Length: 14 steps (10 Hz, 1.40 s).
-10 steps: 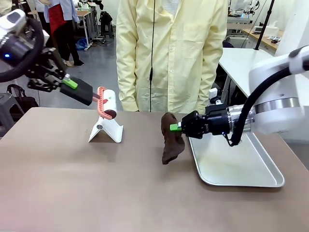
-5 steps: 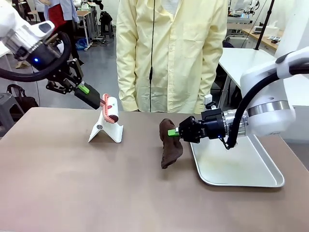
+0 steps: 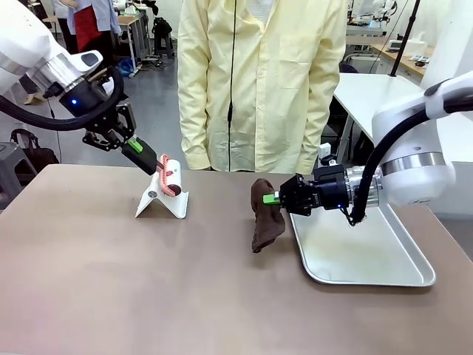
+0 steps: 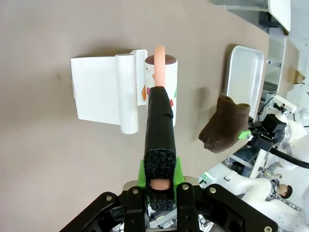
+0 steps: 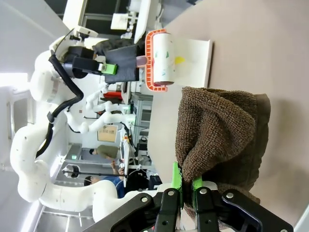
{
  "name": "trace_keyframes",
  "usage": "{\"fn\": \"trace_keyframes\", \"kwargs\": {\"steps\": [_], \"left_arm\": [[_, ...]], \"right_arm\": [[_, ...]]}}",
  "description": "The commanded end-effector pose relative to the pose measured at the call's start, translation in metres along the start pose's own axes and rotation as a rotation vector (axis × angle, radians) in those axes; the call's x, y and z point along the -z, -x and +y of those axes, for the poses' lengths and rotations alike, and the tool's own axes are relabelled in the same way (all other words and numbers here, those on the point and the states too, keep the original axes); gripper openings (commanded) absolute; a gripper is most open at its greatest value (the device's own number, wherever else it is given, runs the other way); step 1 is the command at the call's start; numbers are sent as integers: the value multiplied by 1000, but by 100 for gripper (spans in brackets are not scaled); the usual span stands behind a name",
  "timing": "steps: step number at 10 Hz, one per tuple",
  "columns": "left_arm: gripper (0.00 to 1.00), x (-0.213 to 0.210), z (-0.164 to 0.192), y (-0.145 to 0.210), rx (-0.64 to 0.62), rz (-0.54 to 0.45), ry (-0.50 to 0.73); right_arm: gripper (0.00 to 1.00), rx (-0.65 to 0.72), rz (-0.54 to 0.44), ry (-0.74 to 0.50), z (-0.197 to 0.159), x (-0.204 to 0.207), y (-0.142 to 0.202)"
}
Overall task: Clean the surface of the table.
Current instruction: Return the Lint Roller and towel to their original positions.
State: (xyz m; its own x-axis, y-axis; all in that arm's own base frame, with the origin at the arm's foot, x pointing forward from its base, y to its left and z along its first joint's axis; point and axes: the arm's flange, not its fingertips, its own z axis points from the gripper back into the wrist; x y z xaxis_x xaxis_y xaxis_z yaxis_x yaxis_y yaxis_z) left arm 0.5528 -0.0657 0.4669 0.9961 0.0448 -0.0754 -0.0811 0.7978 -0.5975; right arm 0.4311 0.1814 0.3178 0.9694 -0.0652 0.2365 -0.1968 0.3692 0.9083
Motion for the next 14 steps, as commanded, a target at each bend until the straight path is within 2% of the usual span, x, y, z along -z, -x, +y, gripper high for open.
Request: {"fn": "trace_keyframes", "kwargs": {"steps": [1, 2, 3, 8, 10, 14], "left_arm": [[22, 3, -9, -11, -29, 24, -25], [22, 6, -12, -15, -36, -3, -15], [22, 5, -1, -6, -6, 7, -3], [22, 5, -1, -6, -6, 7, -3], [22, 7, -1, -5, -2, 24, -23], [22, 13, -17, -3, 27, 71, -98]], "right_arm": [[9, 25, -7, 19, 1, 1, -11], [9, 28, 10, 24, -1, 1, -14], [9, 6, -4, 4, -3, -1, -1], [9, 10, -1, 7, -6, -1, -3], [9, -15, -7, 86, 14, 3, -15], [9, 43, -18, 147, 4, 24, -21]]}}
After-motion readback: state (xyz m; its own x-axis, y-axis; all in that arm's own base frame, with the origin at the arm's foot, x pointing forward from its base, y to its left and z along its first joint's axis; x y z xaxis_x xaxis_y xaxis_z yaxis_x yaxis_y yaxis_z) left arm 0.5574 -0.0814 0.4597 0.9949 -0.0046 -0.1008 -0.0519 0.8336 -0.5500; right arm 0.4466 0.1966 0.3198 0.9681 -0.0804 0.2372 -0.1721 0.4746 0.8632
